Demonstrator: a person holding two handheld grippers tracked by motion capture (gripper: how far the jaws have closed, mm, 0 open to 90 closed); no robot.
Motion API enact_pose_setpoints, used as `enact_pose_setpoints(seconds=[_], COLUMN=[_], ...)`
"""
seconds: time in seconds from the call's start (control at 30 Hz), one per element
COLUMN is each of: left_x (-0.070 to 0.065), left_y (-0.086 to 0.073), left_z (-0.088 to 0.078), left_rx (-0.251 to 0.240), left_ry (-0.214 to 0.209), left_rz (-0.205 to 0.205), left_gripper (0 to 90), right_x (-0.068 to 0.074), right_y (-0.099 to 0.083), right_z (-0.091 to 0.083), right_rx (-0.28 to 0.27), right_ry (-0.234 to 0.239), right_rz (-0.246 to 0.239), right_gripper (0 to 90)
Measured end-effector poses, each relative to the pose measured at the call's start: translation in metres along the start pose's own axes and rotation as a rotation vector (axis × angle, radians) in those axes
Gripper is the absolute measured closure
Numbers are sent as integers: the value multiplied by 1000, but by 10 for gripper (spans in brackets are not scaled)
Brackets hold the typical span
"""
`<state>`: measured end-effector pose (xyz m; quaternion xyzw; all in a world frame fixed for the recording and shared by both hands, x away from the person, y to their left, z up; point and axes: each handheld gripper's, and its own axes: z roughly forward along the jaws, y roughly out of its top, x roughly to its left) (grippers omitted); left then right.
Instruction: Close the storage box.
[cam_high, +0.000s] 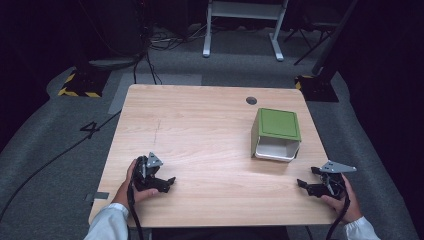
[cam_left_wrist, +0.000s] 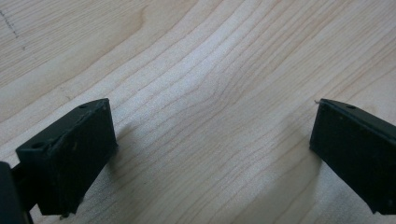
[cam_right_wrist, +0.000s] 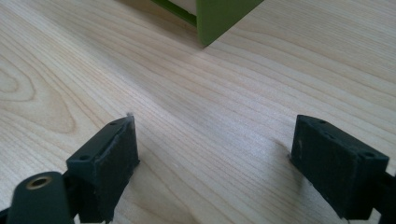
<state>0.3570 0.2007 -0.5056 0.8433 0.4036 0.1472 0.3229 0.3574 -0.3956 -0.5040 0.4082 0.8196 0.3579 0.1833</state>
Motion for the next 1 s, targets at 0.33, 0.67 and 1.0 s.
enact_pose_setpoints(seconds=[0.33, 0.67, 1.0], left_x=[0, 0, 0], left_y=[0, 0, 1], left_z=[0, 0, 0], left_rx=[1, 2, 0], left_ry=[0, 1, 0], left_rz=[2, 6, 5], left_gripper=[4, 4, 4], right_x=[0, 0, 0], right_y=[0, 0, 0], right_z=[0, 0, 0], right_rx=[0, 0, 0], right_ry=[0, 1, 1], right_rz=[1, 1, 1], right_gripper=[147, 147, 147])
